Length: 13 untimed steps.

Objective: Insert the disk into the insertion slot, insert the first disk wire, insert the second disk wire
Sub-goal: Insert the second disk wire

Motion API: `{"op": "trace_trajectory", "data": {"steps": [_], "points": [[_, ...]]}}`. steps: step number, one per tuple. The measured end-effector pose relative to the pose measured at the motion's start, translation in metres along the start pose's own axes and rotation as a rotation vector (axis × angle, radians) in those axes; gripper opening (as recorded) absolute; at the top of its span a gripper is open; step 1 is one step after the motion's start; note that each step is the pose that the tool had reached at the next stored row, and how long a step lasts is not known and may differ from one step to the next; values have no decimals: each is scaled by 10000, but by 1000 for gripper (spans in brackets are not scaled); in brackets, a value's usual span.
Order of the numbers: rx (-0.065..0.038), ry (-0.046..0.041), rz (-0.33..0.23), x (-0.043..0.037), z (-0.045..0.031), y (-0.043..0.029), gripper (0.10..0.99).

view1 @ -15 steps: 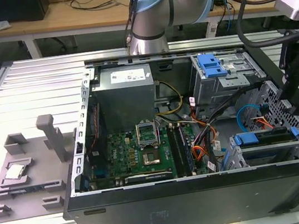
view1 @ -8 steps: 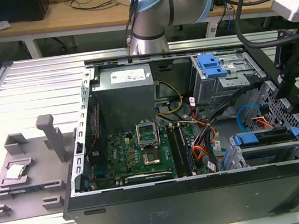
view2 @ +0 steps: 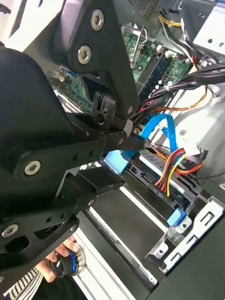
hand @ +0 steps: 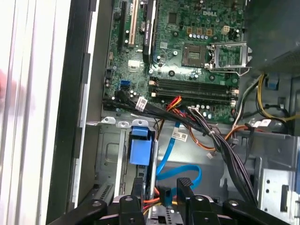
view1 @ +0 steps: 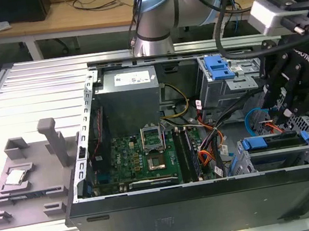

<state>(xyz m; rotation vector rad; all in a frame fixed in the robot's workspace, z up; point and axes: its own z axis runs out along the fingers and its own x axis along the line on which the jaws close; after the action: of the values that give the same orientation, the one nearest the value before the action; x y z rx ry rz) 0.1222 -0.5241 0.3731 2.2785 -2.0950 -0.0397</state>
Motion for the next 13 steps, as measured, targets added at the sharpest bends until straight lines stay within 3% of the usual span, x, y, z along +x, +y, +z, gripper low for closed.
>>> {"op": "trace_trajectory", "data": {"steps": [3,8,11,13], "points": [[-9,138,-127,-12,24,9,420],[-13,171,-124,-11,24,10,404],[-14,189,-123,-11,24,10,216],[-15,201,-123,-11,24,10,165]]}}
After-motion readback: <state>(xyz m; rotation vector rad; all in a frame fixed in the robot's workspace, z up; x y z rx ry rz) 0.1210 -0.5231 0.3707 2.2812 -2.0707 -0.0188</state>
